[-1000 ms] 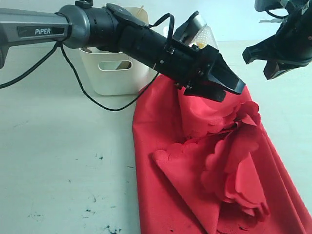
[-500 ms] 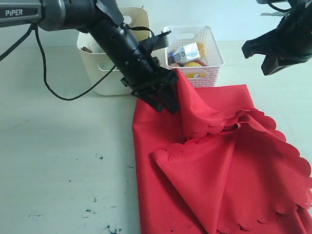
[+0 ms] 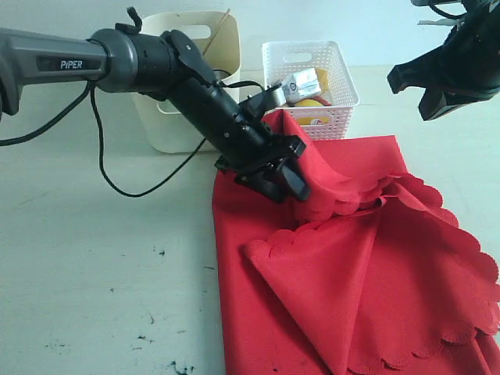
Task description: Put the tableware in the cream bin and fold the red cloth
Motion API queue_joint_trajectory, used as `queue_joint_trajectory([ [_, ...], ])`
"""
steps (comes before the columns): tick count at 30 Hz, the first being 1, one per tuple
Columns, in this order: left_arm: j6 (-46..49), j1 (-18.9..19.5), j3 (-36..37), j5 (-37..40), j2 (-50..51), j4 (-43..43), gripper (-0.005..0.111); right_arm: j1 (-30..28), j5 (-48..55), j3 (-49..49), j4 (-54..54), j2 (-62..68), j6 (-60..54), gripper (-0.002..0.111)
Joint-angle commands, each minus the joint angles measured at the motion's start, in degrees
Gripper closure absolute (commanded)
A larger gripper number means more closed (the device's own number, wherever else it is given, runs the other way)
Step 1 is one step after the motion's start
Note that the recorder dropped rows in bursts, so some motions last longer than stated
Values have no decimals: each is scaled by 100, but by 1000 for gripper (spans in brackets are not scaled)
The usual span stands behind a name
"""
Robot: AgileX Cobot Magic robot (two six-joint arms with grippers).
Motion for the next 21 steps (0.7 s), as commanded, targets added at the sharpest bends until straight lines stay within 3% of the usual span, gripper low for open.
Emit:
queue_joint_trajectory([
  [1, 571, -108, 18, -166, 207, -1352, 59, -15, -40, -39, 0, -53, -58, 108],
  [6, 2484, -394, -245, -207, 485, -3915, 59, -15, -25, -39, 0, -53, -68, 108],
  [9, 3074, -333, -583, 231, 475, -4368, 59, -15, 35, -39, 91, -53, -98, 108],
  [13, 2526, 55, -741, 659, 404, -3881, 59, -15, 24, -39, 90, -53, -98, 108],
  [17, 1787, 198, -730, 659, 264, -2388, 64, -15, -2, -39, 103, -53, -110, 108],
  [21, 1159, 128, -730, 659, 96, -855, 82, -15, 9, -39, 517, -8, -528, 108],
])
